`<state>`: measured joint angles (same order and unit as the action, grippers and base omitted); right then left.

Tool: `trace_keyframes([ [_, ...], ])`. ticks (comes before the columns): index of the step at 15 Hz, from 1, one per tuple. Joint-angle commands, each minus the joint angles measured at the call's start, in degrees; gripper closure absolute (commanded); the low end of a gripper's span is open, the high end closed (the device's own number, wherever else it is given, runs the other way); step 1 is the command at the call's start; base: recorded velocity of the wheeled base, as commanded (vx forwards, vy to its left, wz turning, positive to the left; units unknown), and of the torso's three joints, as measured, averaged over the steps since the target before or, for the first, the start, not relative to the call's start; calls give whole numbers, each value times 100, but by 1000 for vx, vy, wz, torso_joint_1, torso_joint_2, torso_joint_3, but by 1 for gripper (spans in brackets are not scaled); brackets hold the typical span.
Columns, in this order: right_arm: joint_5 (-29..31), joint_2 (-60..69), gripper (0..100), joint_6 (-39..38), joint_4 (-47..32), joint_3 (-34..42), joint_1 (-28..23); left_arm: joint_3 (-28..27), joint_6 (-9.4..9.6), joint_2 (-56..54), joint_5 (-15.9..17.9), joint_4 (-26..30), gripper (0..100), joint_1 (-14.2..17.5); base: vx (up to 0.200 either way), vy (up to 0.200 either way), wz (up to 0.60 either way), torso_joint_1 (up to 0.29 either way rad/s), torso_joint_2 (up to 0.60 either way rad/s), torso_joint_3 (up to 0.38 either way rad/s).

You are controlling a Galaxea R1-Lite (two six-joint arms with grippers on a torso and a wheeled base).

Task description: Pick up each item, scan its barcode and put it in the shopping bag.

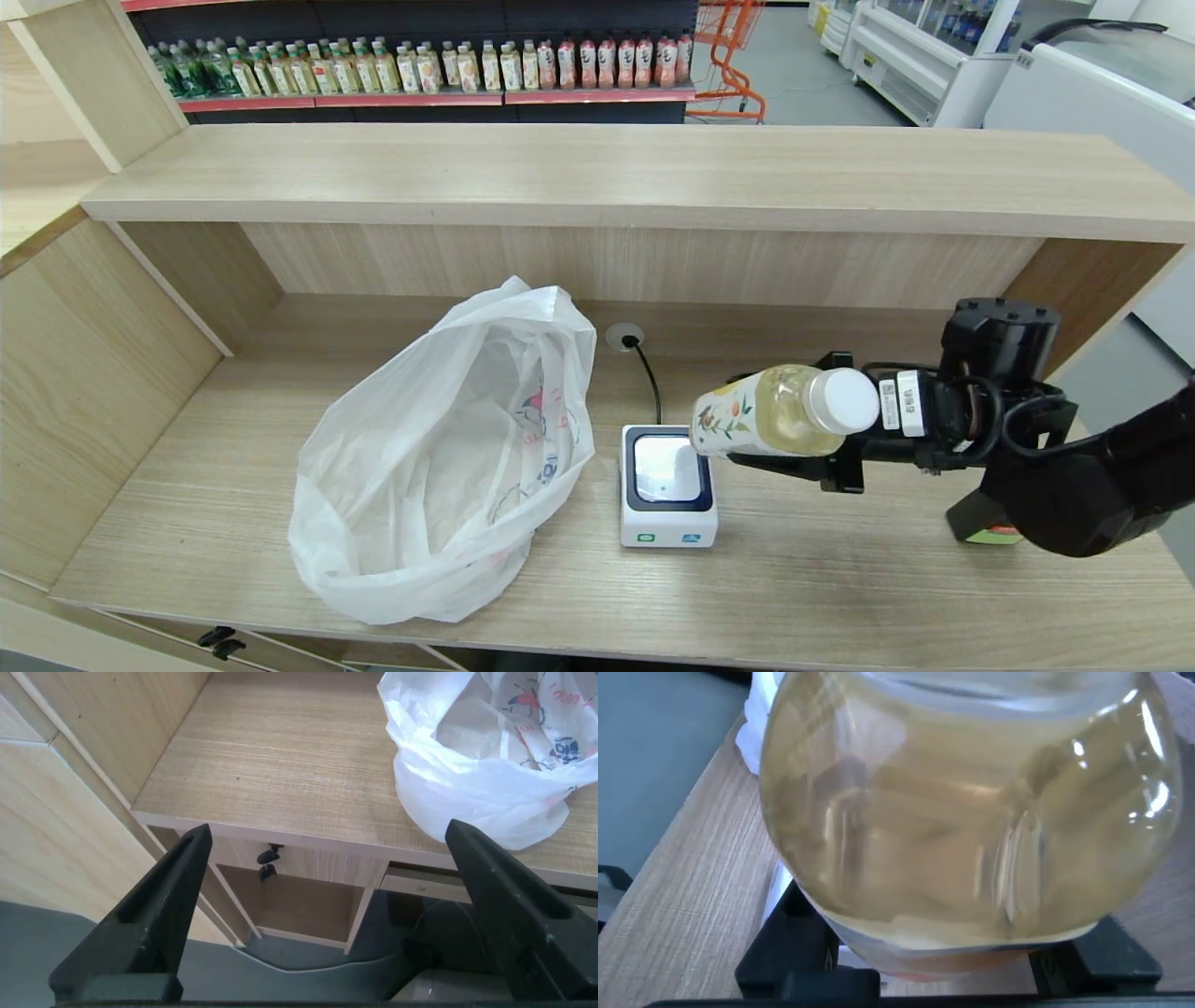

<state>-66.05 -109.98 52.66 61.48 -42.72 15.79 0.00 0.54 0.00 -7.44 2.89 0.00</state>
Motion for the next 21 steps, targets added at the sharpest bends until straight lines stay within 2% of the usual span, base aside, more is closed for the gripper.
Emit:
trace_keyframes([
  [1, -40, -348, 100, 42, 198, 0, 118, 0, -1, 9, -3, 1, 0, 0, 0, 0, 0, 0, 0, 0],
  [5, -48, -709, 100, 33, 673, -17, 241, 0, -1, 0, -3, 1, 0, 0, 0, 0, 0, 0, 0, 0],
  [10, -84, -1008, 100, 33, 752, -369, 302, 0, -1, 0, -3, 1, 0, 0, 0, 0, 0, 0, 0, 0],
  [21, -128, -1166, 100, 7, 884, -483, 302, 0, -1, 0, -3, 1, 0, 0, 0, 0, 0, 0, 0, 0],
])
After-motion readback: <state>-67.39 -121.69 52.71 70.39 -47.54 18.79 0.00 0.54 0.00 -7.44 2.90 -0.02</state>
